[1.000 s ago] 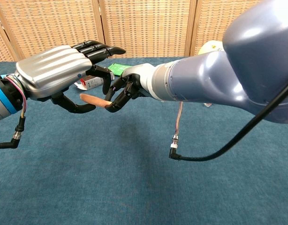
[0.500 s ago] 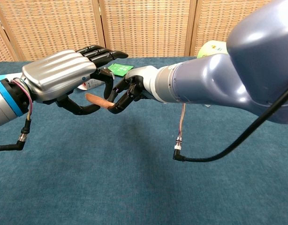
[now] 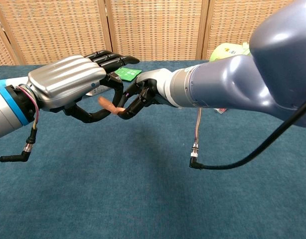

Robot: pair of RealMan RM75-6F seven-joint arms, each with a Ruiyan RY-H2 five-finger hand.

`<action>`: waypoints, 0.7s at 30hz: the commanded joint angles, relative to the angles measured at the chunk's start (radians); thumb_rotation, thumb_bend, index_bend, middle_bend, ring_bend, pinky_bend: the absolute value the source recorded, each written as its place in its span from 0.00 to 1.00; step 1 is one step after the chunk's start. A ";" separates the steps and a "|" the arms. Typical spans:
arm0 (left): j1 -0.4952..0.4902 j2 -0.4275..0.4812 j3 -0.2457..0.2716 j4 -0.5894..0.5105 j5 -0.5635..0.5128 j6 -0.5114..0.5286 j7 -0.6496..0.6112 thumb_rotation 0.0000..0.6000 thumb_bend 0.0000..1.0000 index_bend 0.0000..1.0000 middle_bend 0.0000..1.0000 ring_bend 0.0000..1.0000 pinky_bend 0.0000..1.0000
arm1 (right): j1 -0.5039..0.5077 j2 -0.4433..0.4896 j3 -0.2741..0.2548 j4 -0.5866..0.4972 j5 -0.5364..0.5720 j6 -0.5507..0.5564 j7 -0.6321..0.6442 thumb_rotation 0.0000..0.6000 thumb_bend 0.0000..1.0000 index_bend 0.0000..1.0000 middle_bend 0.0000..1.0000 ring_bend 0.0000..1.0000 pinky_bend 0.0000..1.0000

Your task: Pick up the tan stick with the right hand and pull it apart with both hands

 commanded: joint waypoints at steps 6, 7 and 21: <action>-0.002 -0.005 -0.003 0.008 -0.010 0.001 -0.006 1.00 0.49 0.69 0.00 0.00 0.00 | -0.007 0.006 -0.008 0.007 -0.011 -0.003 0.008 1.00 0.56 0.68 0.14 0.00 0.00; -0.002 -0.005 -0.003 0.011 -0.011 0.002 -0.007 1.00 0.49 0.69 0.00 0.00 0.00 | -0.010 0.008 -0.008 0.008 -0.013 -0.003 0.011 1.00 0.56 0.68 0.14 0.00 0.00; 0.014 0.033 -0.011 0.070 -0.026 0.047 -0.035 1.00 0.49 0.72 0.00 0.00 0.00 | -0.047 0.050 -0.012 -0.015 -0.040 -0.011 0.049 1.00 0.58 0.74 0.15 0.00 0.00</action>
